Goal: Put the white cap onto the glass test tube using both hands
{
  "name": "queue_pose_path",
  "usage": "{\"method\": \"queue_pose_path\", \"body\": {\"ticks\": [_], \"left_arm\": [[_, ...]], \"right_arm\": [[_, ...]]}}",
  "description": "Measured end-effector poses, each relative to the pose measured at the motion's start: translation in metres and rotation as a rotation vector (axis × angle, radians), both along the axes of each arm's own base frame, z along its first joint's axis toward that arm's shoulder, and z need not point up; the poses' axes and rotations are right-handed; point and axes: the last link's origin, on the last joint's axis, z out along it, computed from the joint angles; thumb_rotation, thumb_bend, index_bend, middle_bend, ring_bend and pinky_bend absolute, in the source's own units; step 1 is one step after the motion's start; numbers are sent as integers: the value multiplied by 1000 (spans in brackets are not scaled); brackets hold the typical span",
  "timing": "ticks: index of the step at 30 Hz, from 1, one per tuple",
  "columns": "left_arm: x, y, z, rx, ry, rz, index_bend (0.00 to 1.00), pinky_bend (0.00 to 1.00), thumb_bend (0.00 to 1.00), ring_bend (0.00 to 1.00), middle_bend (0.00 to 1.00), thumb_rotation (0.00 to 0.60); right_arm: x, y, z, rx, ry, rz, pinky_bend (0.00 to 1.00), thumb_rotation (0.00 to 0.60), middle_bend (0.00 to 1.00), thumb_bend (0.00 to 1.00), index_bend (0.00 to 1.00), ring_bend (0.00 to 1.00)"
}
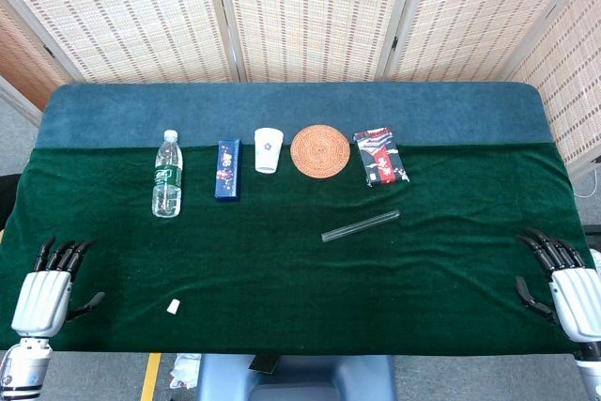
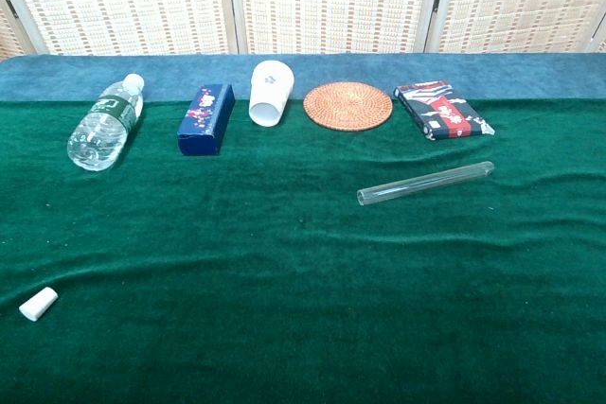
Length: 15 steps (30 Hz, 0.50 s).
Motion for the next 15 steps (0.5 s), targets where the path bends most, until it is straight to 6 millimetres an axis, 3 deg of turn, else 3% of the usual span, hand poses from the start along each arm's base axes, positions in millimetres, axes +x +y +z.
{"method": "queue_pose_path", "body": {"ticks": [15], "left_arm": [[4, 5, -7, -60, 10, -87, 241, 0, 224, 171, 255, 600]], "right_arm": [[2, -2, -2, 0, -10, 24, 159, 600, 176, 516, 179, 201]]}}
